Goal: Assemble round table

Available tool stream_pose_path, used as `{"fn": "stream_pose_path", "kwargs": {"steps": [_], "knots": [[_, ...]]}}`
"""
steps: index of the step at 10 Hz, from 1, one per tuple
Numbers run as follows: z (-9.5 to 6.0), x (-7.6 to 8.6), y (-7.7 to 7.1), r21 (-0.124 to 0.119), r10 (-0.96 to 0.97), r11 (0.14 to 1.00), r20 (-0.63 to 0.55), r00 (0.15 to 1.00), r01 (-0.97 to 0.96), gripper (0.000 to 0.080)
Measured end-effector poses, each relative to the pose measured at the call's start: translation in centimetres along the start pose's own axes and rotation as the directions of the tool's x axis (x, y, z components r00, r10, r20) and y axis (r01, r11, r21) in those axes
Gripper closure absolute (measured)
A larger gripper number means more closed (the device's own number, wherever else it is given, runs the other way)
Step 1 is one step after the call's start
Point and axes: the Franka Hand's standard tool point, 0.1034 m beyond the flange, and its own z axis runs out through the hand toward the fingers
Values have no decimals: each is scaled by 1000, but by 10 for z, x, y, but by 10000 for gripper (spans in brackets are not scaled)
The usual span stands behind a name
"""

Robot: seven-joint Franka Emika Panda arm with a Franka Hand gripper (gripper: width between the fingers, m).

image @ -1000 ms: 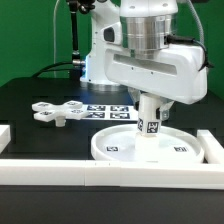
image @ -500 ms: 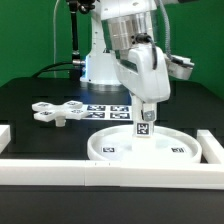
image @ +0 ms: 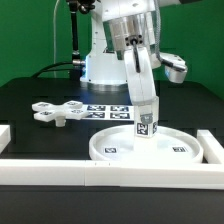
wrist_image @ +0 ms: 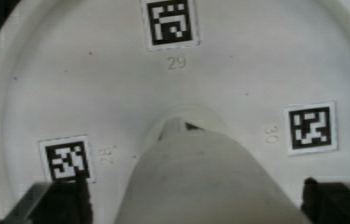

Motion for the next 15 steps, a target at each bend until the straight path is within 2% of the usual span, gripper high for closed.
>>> {"fn": "stream_pose_path", "kwargs": {"steps": [1, 3, 4, 5, 6, 9, 10, 11, 12, 13, 15], "knots": [[0, 0, 0, -1, -39, 999, -1, 999, 39, 169], [-3, -7, -1, -54, -255, 966, -24, 967, 253, 154], [-6, -8, -4, -64, -430, 902, -28, 903, 427, 154], [-7, -9, -4, -69, -517, 855, -17, 856, 514, 151], [-5, -8, -3, -73, -531, 845, -15, 847, 529, 151], [-5, -8, -2, -76, -693, 719, 0, 721, 691, 151], [-5, -7, -3, -78, -774, 630, 8, 633, 772, 151], [-6, -5, -3, -82, -872, 487, 16, 489, 870, 151], [-6, -5, -4, -81, -912, 406, 24, 409, 910, 151], [-8, -6, -5, -85, -965, 254, 42, 258, 964, 151], [-10, -6, -7, -78, -997, 36, 63, 41, 996, 151]]}}
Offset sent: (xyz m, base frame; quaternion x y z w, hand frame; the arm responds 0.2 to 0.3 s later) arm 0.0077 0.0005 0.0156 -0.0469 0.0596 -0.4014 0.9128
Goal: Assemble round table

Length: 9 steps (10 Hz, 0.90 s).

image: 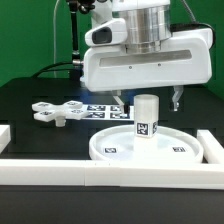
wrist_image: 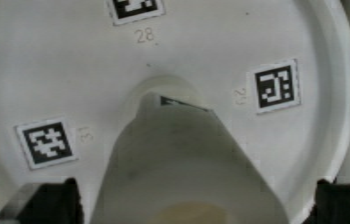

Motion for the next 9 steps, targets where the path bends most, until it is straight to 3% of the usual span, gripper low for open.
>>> {"fn": "stream_pose_path", "kwargs": {"steps": [4, 9], "knots": [[1, 0, 4, -8, -276, 961, 4, 961, 276, 151], [2, -3, 3, -35, -687, 725, 36, 725, 688, 151]]}}
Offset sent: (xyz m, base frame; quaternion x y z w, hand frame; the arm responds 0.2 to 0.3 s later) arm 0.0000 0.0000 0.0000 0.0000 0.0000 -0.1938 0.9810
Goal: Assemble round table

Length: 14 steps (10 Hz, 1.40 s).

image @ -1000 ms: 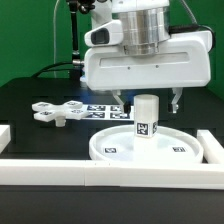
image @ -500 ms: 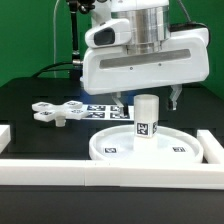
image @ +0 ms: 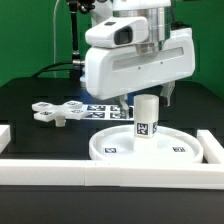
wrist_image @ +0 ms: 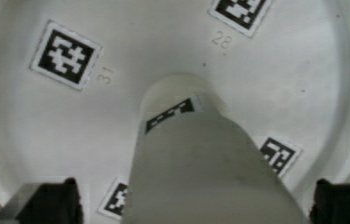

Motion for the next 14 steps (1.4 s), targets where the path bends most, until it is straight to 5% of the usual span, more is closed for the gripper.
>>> {"fn": "stream_pose_path", "kwargs": {"steps": [5, 8, 14], "knots": [[1, -4, 5, -18, -350, 936, 22, 936, 351, 151], [2, -1, 1, -25, -626, 777, 77, 776, 629, 151], [3, -1, 1, 22, -893, 429, 162, 420, 903, 151]]}}
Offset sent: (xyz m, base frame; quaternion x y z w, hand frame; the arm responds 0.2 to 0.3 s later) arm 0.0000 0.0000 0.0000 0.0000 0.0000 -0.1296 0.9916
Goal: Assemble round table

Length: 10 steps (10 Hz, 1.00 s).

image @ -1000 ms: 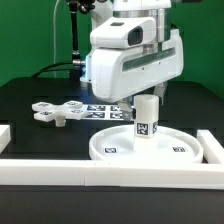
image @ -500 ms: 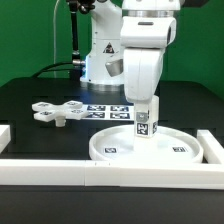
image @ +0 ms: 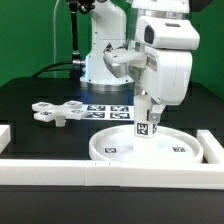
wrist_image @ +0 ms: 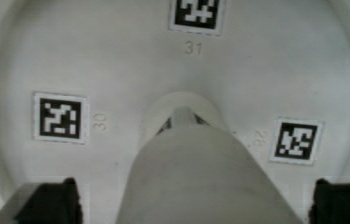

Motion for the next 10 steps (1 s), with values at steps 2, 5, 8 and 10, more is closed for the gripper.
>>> {"fn": "stream_pose_path", "kwargs": {"steps": [2, 5, 8, 10], "knots": [[1, -7, -1, 6, -130, 992, 25, 991, 130, 151], [0, 0, 0, 11, -109, 994, 29, 994, 109, 177], [0, 1, 3, 11, -96, 995, 29, 995, 96, 393], [0, 0, 3, 9, -43, 999, 29, 999, 43, 393]]}}
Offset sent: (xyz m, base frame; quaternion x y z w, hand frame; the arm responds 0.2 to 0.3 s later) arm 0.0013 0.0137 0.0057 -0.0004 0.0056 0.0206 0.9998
